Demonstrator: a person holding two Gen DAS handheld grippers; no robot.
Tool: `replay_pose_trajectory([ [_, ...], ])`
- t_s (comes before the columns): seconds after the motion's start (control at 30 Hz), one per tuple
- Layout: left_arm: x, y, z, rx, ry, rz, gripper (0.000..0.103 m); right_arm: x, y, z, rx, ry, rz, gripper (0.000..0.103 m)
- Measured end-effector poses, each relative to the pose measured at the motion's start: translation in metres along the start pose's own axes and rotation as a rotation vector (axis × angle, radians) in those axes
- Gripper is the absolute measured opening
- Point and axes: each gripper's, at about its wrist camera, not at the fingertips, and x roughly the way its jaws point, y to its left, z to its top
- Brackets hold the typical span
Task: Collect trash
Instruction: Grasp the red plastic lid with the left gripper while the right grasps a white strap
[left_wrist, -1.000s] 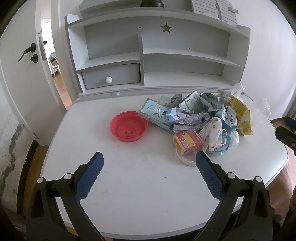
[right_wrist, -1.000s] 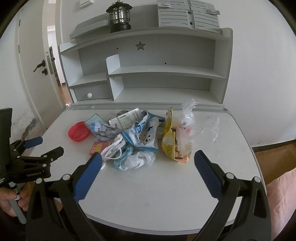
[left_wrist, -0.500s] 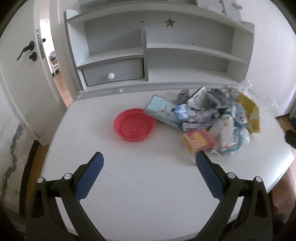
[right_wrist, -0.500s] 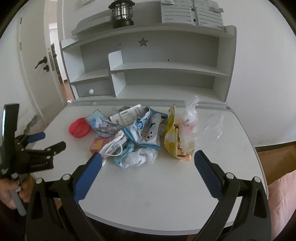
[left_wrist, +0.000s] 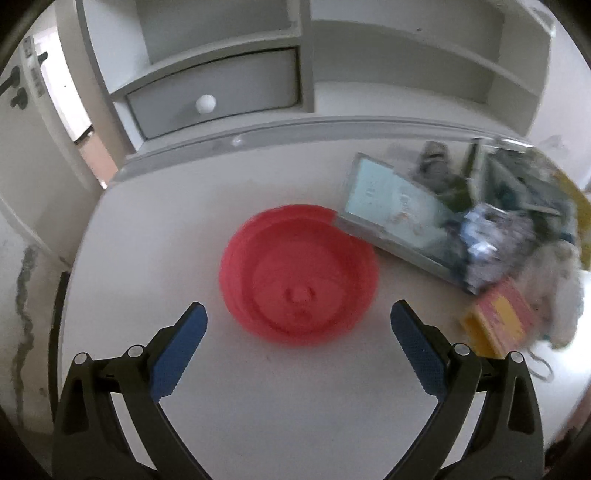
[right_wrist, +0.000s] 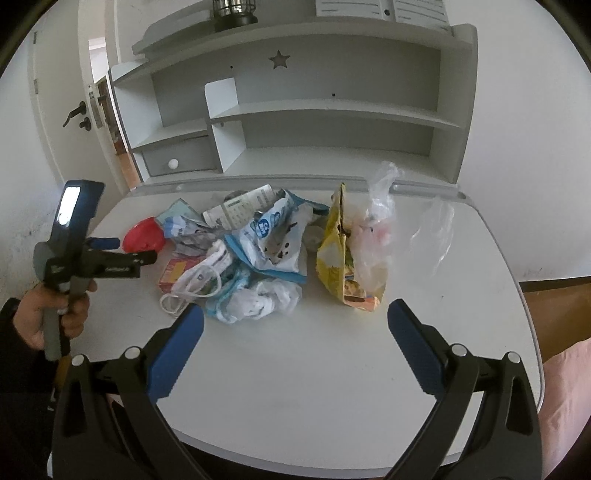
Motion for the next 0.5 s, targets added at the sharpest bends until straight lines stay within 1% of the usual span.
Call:
replay_pose_trajectory([
  [0.1,0.008,0.002,0.008,0.007,0.008,0.011,0.097,0.007,-0.001,0.000,-0.002,0.016,-0.004,0.096],
  [0.17,0.011,0.005,0.012,-0.001,0.014,0.016,0.097,0.011,0.000,0.001,0.001,0.023,0.010,0.096],
  [0.27,0.015,0.008,0.015,-0.019,0.024,-0.011,0.096,0.018,0.009,0.002,-0.005,0.035,0.040,0.096],
  [0.3,0.015,0.009,0.016,-0.025,0.017,-0.024,0.092,0.020,0.013,0.002,-0.010,0.039,0.053,0.096],
  [0.33,0.015,0.009,0.015,-0.027,0.011,-0.034,0.081,0.022,0.017,0.003,-0.014,0.042,0.060,0.096],
  [0.4,0.010,0.008,0.013,-0.021,-0.009,-0.021,0.080,0.026,0.025,0.005,-0.020,0.044,0.078,0.096],
  [0.43,0.007,0.008,0.011,-0.018,-0.015,-0.018,0.080,0.029,0.030,0.007,-0.017,0.046,0.087,0.094],
  [0.47,0.003,0.008,0.009,-0.017,-0.022,-0.025,0.080,0.031,0.034,0.009,-0.014,0.049,0.096,0.089],
  [0.5,-0.001,0.008,0.006,-0.013,-0.028,-0.032,0.080,0.034,0.038,0.011,-0.012,0.055,0.106,0.085],
])
